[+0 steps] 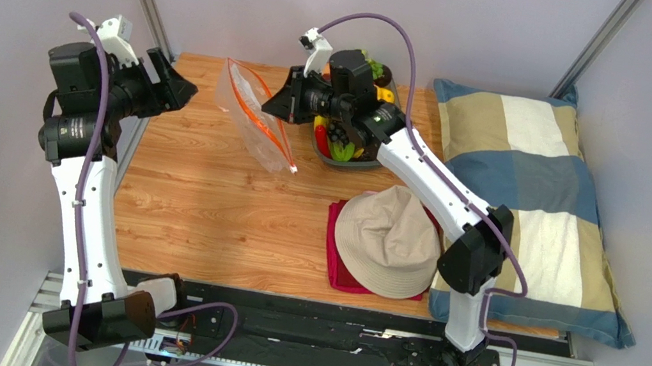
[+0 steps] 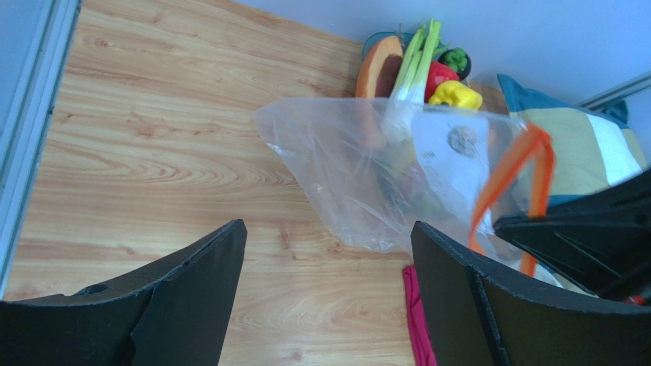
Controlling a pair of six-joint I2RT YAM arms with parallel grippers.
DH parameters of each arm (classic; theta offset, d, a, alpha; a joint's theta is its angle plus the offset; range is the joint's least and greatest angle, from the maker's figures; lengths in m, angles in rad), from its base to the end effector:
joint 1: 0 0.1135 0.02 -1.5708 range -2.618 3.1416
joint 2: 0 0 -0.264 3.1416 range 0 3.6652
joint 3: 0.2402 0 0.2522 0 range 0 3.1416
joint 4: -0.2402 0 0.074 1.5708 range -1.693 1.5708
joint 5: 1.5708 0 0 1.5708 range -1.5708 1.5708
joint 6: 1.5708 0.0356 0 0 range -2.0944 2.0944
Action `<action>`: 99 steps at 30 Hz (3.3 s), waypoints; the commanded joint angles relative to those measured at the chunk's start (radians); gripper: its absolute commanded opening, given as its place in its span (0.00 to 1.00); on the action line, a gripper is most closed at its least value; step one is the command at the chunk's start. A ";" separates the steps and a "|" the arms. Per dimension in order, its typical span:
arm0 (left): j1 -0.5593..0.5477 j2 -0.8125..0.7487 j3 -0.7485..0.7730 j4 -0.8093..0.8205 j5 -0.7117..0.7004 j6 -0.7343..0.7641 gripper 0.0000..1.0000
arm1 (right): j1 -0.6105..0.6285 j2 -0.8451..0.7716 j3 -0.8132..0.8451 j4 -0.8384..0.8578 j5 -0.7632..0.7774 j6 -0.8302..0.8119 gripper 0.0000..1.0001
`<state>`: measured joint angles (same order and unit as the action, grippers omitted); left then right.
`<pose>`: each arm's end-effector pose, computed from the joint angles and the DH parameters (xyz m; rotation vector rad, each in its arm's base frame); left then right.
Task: Place the food in the zip-top bag and seal the zipper
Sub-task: Pick up the zipper food storage bag at the center of the board, then open the zipper of the food storage bag, then pick up the fake fruit from the bin.
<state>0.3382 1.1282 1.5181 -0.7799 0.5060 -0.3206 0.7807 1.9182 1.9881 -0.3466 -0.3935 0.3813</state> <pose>0.2019 0.0527 0.4607 -0.3049 1.9156 -0.4828 0.3121 0.3284 0.4095 -0.6821 1.8735 1.1461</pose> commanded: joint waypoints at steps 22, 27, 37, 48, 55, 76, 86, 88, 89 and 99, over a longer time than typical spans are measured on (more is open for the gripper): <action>-0.177 0.248 -0.179 0.135 0.247 -0.135 0.53 | -0.035 0.248 0.026 0.236 -0.114 0.720 0.00; -0.177 0.260 -0.191 0.183 0.253 -0.167 0.48 | -0.035 0.262 0.018 0.242 -0.116 0.725 0.00; -0.182 0.289 -0.228 0.222 0.267 -0.218 0.41 | -0.029 0.252 -0.035 0.284 -0.134 0.772 0.00; -0.121 0.202 -0.145 -0.149 0.166 0.041 0.00 | -0.061 0.211 -0.110 0.159 -0.010 0.546 0.00; -0.065 0.196 -0.096 -0.285 0.092 0.180 0.00 | -0.070 0.205 -0.115 0.133 0.009 0.371 0.00; -0.067 0.285 -0.067 -0.113 0.206 0.055 0.00 | -0.023 0.179 0.078 -0.068 0.324 -0.571 0.75; -0.067 0.305 -0.078 -0.065 0.203 0.014 0.00 | 0.032 0.277 0.055 0.087 0.582 -0.929 0.80; -0.067 0.305 -0.078 -0.062 0.198 0.014 0.00 | 0.032 0.285 0.064 0.089 0.564 -0.950 0.80; -0.067 0.305 -0.078 -0.062 0.194 0.015 0.00 | 0.035 0.286 0.061 0.109 0.543 -0.988 0.80; -0.065 0.305 -0.078 -0.056 0.184 0.012 0.00 | 0.031 0.303 0.060 0.129 0.496 -1.050 0.79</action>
<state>0.2707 1.4403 1.4036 -0.8700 0.6964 -0.2958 0.8211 2.2429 2.0098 -0.2565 0.1226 -0.6559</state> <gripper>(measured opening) 0.007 0.788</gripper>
